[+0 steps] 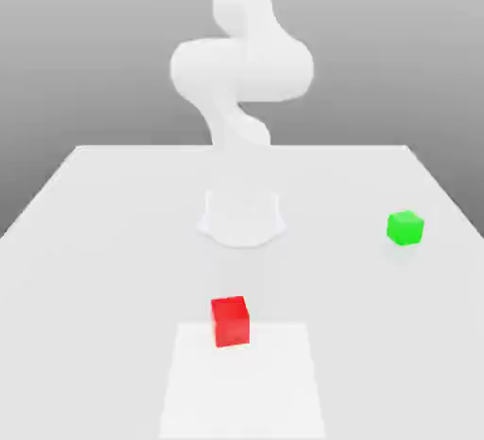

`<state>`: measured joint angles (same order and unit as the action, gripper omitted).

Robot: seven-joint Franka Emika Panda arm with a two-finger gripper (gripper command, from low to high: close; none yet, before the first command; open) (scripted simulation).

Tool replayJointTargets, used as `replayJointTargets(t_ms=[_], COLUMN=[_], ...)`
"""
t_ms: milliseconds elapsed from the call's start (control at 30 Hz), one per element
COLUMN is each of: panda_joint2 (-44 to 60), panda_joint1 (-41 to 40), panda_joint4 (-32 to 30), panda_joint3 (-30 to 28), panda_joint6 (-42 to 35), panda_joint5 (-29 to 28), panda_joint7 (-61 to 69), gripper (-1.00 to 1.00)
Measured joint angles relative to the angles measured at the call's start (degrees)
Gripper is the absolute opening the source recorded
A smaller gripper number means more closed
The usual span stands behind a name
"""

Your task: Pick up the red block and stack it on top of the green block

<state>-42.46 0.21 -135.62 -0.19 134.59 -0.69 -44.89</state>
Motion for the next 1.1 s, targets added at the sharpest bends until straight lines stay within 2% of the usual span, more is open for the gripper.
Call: replayJointTargets(t_ms=[533, 633, 767, 800, 1000, 1100], panda_joint2=[29.06, 40.52, 49.91, 51.63, 52.5, 48.86], panda_joint1=[0.82, 0.92, -0.94, -1.53, -1.88, -1.34], panda_joint4=[-30.36, -32.46, -31.77, -31.55, -31.44, -31.95], panda_joint3=[-4.14, -4.09, -1.61, -0.98, -0.63, -1.4], panda_joint6=[23.58, 32.43, 40.31, 41.79, 42.5, 39.37], panda_joint5=[-1.83, 0.14, 2.95, 3.17, 3.09, 2.15], panda_joint7=[10.93, 13.83, 16.14, 16.35, 16.27, 15.54], gripper=[0.0, 0.0, 0.0, -1.0, -1.0, -1.0])
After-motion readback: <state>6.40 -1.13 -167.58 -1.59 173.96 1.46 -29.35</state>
